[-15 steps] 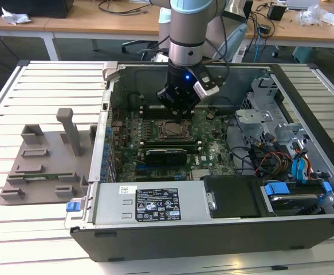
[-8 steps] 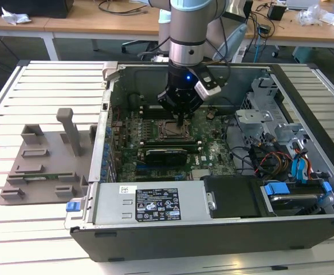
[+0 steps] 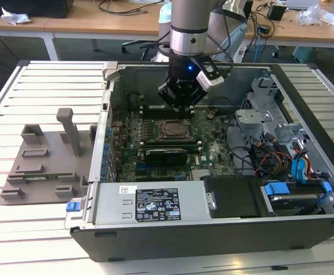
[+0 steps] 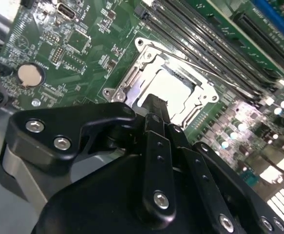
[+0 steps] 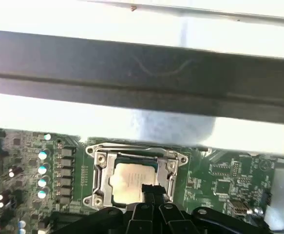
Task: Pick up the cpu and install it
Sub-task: 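Install the first cpu locking lever, then install the second cpu locking lever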
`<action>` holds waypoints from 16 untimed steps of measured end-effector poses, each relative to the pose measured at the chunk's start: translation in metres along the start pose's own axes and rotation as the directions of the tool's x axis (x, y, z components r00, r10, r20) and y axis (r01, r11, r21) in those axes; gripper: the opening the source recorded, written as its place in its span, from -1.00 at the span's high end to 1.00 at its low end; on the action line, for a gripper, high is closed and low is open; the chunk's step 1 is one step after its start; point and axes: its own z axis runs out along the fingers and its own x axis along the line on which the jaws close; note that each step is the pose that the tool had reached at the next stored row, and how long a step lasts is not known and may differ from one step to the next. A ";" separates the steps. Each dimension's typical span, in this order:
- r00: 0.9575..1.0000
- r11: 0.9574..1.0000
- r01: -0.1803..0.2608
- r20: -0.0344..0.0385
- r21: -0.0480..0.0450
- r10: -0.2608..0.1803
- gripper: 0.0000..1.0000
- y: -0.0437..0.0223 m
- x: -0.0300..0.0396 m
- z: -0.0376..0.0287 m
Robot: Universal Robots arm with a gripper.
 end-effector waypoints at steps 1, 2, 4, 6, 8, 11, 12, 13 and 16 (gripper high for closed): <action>1.000 1.000 0.000 0.000 0.000 0.000 0.79 -0.0003 0.0000 -0.0022; 1.000 1.000 0.000 0.000 0.000 0.000 0.79 -0.0007 0.0000 -0.0049; 1.000 1.000 0.000 0.000 0.000 0.000 0.79 -0.0012 0.0000 -0.0082; 1.000 1.000 0.000 0.000 0.000 0.000 0.79 -0.0016 0.0001 -0.0111; 1.000 1.000 0.000 0.000 0.000 0.000 0.79 -0.0017 0.0000 -0.0116; 1.000 1.000 0.000 0.000 0.000 0.000 0.79 -0.0018 0.0001 -0.0124; 1.000 1.000 0.000 0.000 0.000 0.000 0.79 -0.0018 0.0001 -0.0125; 1.000 1.000 0.000 0.000 0.000 0.000 0.79 -0.0018 0.0000 -0.0126; 1.000 1.000 0.000 0.000 0.000 0.000 0.79 -0.0019 0.0001 -0.0128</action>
